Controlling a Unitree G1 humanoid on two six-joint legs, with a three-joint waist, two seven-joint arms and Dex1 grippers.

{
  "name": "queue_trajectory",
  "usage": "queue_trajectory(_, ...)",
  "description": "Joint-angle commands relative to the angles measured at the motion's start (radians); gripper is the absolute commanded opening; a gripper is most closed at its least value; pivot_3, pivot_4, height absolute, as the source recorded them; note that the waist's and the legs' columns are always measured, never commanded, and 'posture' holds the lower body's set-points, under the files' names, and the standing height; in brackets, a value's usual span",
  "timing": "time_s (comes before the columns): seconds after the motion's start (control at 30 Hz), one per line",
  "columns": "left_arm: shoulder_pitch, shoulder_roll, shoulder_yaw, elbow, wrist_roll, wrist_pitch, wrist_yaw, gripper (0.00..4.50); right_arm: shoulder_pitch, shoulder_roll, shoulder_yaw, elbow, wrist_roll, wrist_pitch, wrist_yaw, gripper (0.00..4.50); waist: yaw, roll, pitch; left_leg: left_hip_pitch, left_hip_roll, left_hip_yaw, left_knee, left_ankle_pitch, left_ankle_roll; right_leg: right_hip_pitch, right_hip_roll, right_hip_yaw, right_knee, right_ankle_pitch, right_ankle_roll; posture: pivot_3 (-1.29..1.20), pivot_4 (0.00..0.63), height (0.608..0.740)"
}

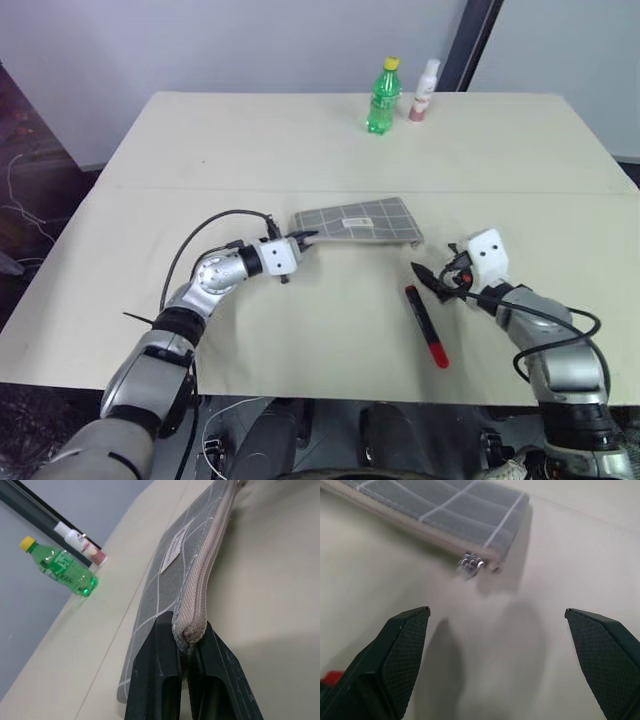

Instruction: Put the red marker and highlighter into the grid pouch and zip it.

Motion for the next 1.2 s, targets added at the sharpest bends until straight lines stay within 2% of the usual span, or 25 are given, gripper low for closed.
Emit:
queue_trajectory(0.03,0.044,0.004,0.023,-0.123,-0.052,0.062,-0.01,0.0,-0.052,0.054,0.008,-0.033,0.024,0.041,-0.06,4.47,-0.002,0.0,0.0,0.0,0.0,0.0,0.0,0.0,0.0,0.0,0.0,0.0,0.0,0.0,0.0,0.0,0.15,0.74)
queue_trajectory(0.2,0.049,0.013,0.033,-0.229,-0.066,0.111,-0.005,0.0,-0.125,0.131,-0.013,0.029,0.051,0.053,-0.118,4.47,0.007,0.0,0.0,-0.001,0.0,0.0,0.0,0.0,0.0,-0.001,0.0,0.0,0.0,0.0,0.0,0.0,0.15,0.74)
queue_trajectory(0.67,0.044,0.035,0.053,-0.303,-0.065,0.146,0.019,0.0,-0.197,0.202,-0.032,0.075,0.135,0.062,-0.156,4.47,0.008,0.0,0.0,-0.001,0.0,0.0,0.0,0.0,0.0,-0.001,0.001,0.0,0.0,0.001,-0.001,0.0,0.15,0.74)
queue_trajectory(0.73,0.041,0.036,0.052,-0.299,-0.06,0.146,0.025,0.0,-0.202,0.208,-0.036,0.078,0.144,0.06,-0.161,3.96,0.008,0.0,0.0,-0.001,0.0,0.0,0.0,0.0,0.0,-0.002,0.001,0.0,0.0,0.001,-0.001,0.0,0.15,0.74)
queue_trajectory(0.8,0.037,0.037,0.049,-0.29,-0.054,0.144,0.029,0.0,-0.208,0.209,-0.036,0.076,0.149,0.063,-0.161,3.17,0.008,0.0,0.0,-0.001,0.0,0.0,0.0,0.0,0.0,-0.002,0.001,0.0,0.0,0.001,-0.001,0.0,0.15,0.74)
queue_trajectory(1.0,0.035,0.037,0.042,-0.275,-0.036,0.141,0.043,0.0,-0.206,0.183,0.003,0.042,0.14,0.097,-0.154,0.04,0.008,0.0,0.0,-0.001,0.0,0.0,0.0,0.0,0.0,-0.002,0.001,0.0,0.0,0.001,-0.001,0.0,0.15,0.74)
queue_trajectory(1.2,0.062,0.015,0.011,-0.241,-0.039,0.129,0.012,0.0,-0.262,0.071,0.239,0.017,-0.008,0.061,-0.084,0.04,0.006,0.0,0.0,-0.001,0.0,0.0,0.0,0.0,0.0,-0.002,0.001,0.0,0.0,0.001,-0.002,0.0,0.15,0.74)
